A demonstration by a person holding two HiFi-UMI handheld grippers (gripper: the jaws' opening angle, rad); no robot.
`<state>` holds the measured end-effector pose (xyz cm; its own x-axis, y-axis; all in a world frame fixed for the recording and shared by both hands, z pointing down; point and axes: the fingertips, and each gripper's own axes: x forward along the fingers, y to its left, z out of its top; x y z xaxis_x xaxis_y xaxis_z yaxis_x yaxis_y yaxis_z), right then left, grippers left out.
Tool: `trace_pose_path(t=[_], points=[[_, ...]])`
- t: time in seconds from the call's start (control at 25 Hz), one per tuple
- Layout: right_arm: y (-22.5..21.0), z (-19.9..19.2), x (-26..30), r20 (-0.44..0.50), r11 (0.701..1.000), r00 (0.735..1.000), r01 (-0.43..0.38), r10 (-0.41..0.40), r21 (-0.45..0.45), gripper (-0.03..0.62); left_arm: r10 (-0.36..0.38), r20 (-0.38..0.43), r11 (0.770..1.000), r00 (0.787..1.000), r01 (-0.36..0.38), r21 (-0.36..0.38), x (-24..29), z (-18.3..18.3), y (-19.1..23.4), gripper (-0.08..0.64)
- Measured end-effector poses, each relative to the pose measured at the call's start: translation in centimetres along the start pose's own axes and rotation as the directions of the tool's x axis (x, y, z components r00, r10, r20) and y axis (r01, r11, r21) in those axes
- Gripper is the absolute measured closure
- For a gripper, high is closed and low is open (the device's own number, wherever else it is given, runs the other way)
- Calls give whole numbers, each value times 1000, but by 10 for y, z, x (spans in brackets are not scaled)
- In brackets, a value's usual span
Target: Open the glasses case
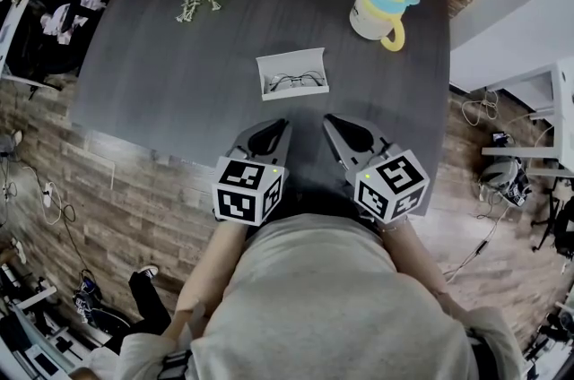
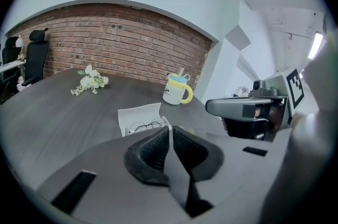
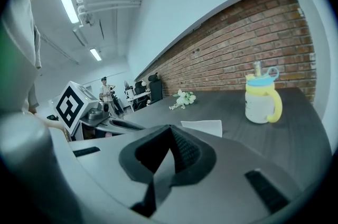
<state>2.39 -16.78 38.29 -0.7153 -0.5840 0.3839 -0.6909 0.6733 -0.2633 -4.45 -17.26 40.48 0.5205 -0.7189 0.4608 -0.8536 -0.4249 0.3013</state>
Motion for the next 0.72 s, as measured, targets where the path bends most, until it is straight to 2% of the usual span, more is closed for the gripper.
trace_pose_path(t=[0.72], points=[[6,-2,5,-8,1000,1000,-5,4,-10,588,-6,-10,1000,1000,6,18,-5,-1,3,520]])
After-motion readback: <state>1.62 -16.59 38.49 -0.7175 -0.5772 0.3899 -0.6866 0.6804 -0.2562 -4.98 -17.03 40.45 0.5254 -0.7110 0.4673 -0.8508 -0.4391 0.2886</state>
